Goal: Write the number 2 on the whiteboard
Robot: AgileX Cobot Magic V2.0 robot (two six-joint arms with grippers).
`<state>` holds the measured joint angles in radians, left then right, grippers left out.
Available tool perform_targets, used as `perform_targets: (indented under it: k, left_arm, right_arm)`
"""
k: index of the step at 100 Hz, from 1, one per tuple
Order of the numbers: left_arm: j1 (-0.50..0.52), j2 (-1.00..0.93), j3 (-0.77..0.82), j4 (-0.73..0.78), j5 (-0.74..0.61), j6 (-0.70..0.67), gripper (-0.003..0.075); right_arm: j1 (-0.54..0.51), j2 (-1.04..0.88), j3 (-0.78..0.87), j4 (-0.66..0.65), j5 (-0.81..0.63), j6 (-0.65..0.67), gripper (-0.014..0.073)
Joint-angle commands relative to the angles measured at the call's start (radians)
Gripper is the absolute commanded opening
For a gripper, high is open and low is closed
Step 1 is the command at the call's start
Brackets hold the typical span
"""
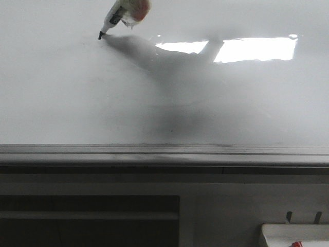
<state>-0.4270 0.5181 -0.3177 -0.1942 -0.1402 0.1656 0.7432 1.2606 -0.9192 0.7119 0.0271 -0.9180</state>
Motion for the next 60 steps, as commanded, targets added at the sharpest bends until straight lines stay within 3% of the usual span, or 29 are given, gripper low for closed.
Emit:
perform_targets:
  k: [1, 37, 60]
  left_arm:
    - [0.003, 0.001, -0.037, -0.007, -0.083, -0.008, 0.0293]
    - [0.003, 0.001, -0.037, -0.007, -0.085, -0.008, 0.0293]
    - [0.003, 0.001, -0.037, -0.007, -0.085, -0.008, 0.0293]
  right_arm:
    - [-0.026, -0.046, -0.029, -0.01, -0.061, -0.008, -0.0071]
    - [-0.074, -0.116, 0.108, 0.065, 0.03, -0.008, -0.0069]
    - [0.065, -0.021, 0.116, 0.077, -0.059, -0.008, -0.0069]
